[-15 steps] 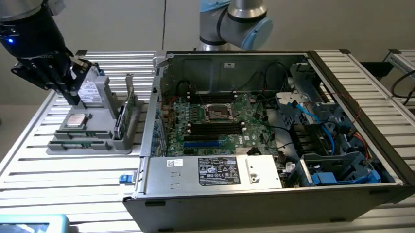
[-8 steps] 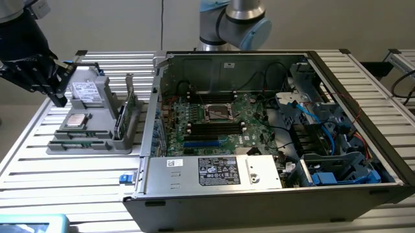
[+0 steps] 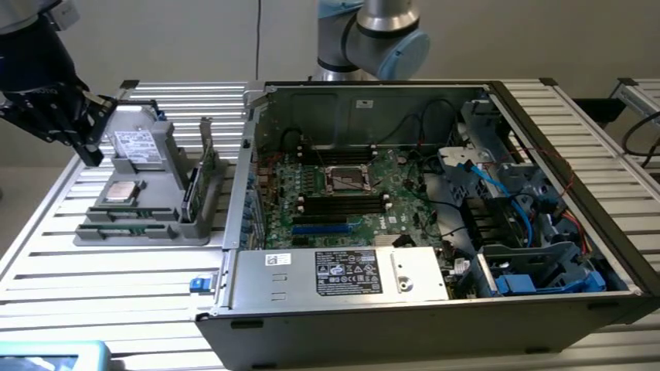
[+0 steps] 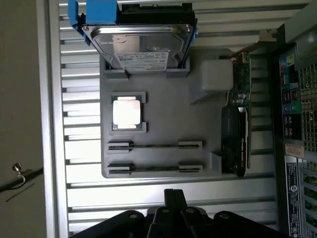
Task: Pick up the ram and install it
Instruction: 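Reach for the ram, then pick up the ram and move it above insertion slot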
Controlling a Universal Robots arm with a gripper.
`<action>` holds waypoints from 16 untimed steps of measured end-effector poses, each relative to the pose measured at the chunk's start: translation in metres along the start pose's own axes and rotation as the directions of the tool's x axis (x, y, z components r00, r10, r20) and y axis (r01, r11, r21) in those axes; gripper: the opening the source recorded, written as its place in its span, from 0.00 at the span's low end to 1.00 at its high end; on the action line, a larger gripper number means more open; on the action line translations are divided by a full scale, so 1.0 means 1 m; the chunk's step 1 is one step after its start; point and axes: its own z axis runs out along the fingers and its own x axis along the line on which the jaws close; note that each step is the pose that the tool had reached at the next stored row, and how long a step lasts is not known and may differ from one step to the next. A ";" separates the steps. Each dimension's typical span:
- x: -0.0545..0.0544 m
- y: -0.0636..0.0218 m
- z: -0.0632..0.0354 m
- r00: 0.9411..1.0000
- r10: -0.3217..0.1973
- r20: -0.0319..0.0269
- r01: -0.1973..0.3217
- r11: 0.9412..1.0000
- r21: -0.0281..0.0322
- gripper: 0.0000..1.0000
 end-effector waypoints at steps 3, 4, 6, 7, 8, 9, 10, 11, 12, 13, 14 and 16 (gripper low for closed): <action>0.001 0.0082 0.0025 1.000 0.000 0.001 0.000 1.000 0.014 0.11; 0.001 0.0107 0.0034 1.000 0.000 0.001 0.000 1.000 0.018 0.11; 0.002 0.0148 0.0054 1.000 -0.001 0.002 0.000 1.000 0.025 0.11; 0.002 0.0160 0.0061 1.000 -0.001 0.002 0.001 1.000 0.028 0.11; 0.002 0.0165 0.0066 1.000 -0.003 0.002 0.002 1.000 0.030 0.11; 0.002 0.0168 0.0069 1.000 -0.011 0.002 0.011 0.999 0.031 0.11; 0.002 0.0168 0.0070 1.000 -0.028 0.002 0.028 0.999 0.032 0.11; 0.002 0.0168 0.0072 0.999 -0.046 0.002 0.046 0.998 0.032 0.11; 0.002 0.0168 0.0075 0.998 -0.064 0.002 0.064 0.997 0.031 0.11; 0.002 0.0168 0.0079 0.997 -0.082 0.002 0.082 0.996 0.031 0.11; 0.002 0.0169 0.0082 0.995 -0.100 0.001 0.100 0.995 0.031 0.11; 0.002 0.0169 0.0086 0.991 -0.134 0.001 0.134 0.990 0.030 0.11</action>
